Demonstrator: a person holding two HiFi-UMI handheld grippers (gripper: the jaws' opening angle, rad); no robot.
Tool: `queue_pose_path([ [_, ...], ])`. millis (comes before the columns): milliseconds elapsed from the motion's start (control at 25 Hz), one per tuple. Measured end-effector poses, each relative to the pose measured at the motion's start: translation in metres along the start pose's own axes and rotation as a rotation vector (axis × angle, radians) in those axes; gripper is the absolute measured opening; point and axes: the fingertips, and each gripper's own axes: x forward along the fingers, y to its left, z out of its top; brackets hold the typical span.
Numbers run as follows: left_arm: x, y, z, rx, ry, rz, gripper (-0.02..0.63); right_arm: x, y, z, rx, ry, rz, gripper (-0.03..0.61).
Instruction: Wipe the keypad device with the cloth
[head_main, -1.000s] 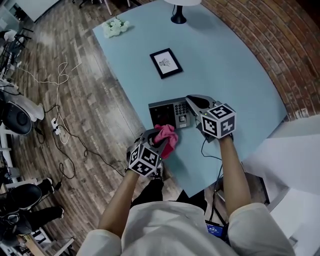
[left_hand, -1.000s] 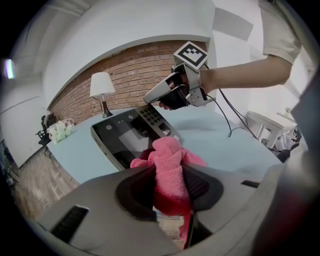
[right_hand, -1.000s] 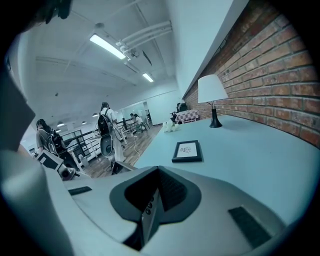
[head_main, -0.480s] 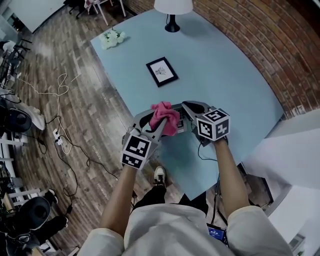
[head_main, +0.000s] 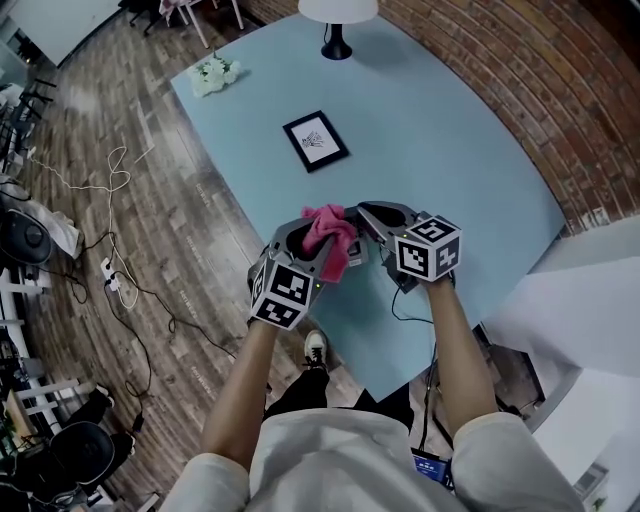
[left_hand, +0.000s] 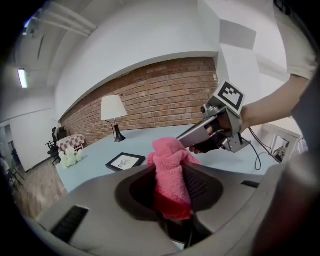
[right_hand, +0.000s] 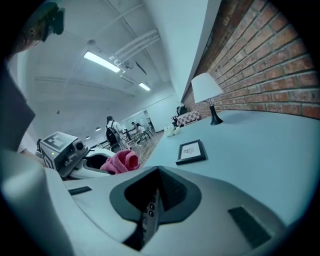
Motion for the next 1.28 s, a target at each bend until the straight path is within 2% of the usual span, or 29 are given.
queue_pose_path([
  [360, 0.0, -0.003, -0.003, 0.034, -0.009, -0.011, 0.159, 0.0, 0.001, 0.0, 0.003, -0.002, 0.023, 0.022],
  [600, -0.001, -0.007, -0.007, 0.02, 0.011, -0.023, 0.158, 0.001, 0.001, 0.001, -0.005, 0.0, 0.034, 0.023],
  [1040, 0.002, -0.048, -0.054, -0.022, 0.091, -0.087, 0.156, 0.001, 0.003, 0.001, 0.001, -0.004, 0.049, 0.021],
  [1280, 0.003, -0.06, -0.069, -0.024, 0.117, -0.107, 0.156, 0.0, 0.002, 0.0, -0.001, -0.004, 0.05, 0.022],
])
